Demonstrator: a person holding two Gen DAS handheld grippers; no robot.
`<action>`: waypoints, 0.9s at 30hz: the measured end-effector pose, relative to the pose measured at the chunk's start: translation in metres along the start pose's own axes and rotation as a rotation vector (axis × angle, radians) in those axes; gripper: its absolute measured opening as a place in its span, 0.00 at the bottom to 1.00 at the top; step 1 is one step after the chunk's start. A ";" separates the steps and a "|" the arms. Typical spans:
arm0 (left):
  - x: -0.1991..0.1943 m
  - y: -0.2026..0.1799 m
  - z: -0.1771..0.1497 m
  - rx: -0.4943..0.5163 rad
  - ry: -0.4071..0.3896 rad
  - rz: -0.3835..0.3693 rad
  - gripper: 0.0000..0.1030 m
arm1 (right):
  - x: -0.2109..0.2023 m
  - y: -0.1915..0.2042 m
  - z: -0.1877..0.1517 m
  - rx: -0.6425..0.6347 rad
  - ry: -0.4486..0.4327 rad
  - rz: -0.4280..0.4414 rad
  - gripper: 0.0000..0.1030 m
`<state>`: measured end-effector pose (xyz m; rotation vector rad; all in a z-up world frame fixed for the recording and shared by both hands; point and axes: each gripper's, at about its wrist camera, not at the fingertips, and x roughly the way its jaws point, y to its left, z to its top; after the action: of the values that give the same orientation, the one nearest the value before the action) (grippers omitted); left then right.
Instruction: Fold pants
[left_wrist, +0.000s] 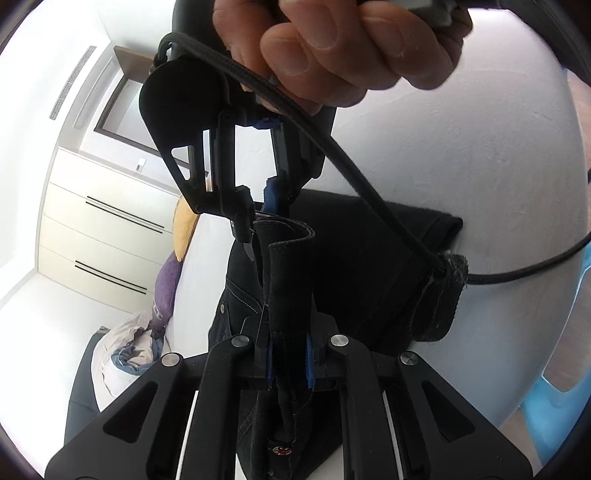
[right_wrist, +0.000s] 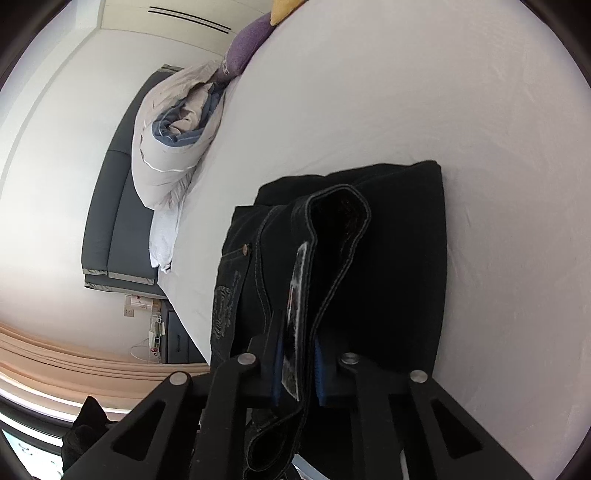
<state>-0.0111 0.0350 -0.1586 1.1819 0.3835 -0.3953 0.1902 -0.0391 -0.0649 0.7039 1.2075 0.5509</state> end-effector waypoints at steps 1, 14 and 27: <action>0.000 0.001 0.001 -0.003 -0.005 -0.001 0.10 | -0.004 -0.001 -0.001 0.001 -0.016 0.013 0.15; 0.011 0.001 -0.007 0.038 -0.028 -0.067 0.10 | -0.023 -0.048 -0.022 0.079 -0.073 0.046 0.15; 0.024 0.014 -0.009 -0.051 0.058 -0.131 0.14 | -0.021 -0.064 -0.015 0.071 -0.070 0.035 0.25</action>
<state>0.0159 0.0463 -0.1617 1.1233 0.5204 -0.4629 0.1709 -0.0943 -0.1023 0.7998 1.1557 0.5102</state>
